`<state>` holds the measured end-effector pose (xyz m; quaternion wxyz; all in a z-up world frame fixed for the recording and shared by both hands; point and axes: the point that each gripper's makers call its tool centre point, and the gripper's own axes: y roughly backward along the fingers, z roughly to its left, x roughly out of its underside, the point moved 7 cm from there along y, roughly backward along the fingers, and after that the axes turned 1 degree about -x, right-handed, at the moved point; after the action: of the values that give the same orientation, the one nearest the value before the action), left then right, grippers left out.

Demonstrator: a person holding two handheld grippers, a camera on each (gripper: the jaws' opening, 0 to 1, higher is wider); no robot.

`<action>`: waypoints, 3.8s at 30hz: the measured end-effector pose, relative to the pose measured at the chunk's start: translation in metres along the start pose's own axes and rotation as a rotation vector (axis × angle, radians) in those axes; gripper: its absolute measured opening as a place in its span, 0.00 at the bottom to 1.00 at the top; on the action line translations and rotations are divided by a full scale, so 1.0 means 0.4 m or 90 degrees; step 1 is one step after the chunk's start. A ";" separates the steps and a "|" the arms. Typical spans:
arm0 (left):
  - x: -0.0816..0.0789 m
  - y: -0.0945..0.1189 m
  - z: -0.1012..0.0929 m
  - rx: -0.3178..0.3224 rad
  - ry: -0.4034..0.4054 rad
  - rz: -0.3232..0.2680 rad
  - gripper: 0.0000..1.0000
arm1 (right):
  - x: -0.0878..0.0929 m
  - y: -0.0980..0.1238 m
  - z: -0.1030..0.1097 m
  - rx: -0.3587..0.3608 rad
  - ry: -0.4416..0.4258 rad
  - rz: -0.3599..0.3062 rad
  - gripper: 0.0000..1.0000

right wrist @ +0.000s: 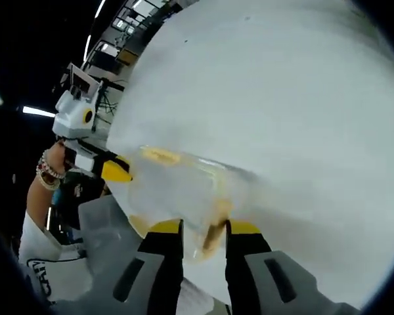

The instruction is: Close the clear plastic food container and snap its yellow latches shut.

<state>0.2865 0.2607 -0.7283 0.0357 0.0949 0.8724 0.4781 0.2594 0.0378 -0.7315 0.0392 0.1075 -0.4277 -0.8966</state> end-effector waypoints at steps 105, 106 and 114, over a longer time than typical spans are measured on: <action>0.109 -0.114 -0.180 -0.206 -1.060 -0.285 0.35 | -0.202 -0.117 0.171 0.047 0.634 0.232 0.31; 0.109 -0.114 -0.180 -0.205 -1.058 -0.286 0.35 | -0.203 -0.117 0.171 0.047 0.634 0.233 0.31; 0.108 -0.115 -0.180 -0.210 -1.052 -0.284 0.34 | -0.202 -0.120 0.171 0.047 0.634 0.241 0.29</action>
<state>0.2271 0.1855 -0.7267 0.7636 0.2317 0.4847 0.3583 0.3237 0.1333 -0.7140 0.3950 0.4423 -0.4004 -0.6986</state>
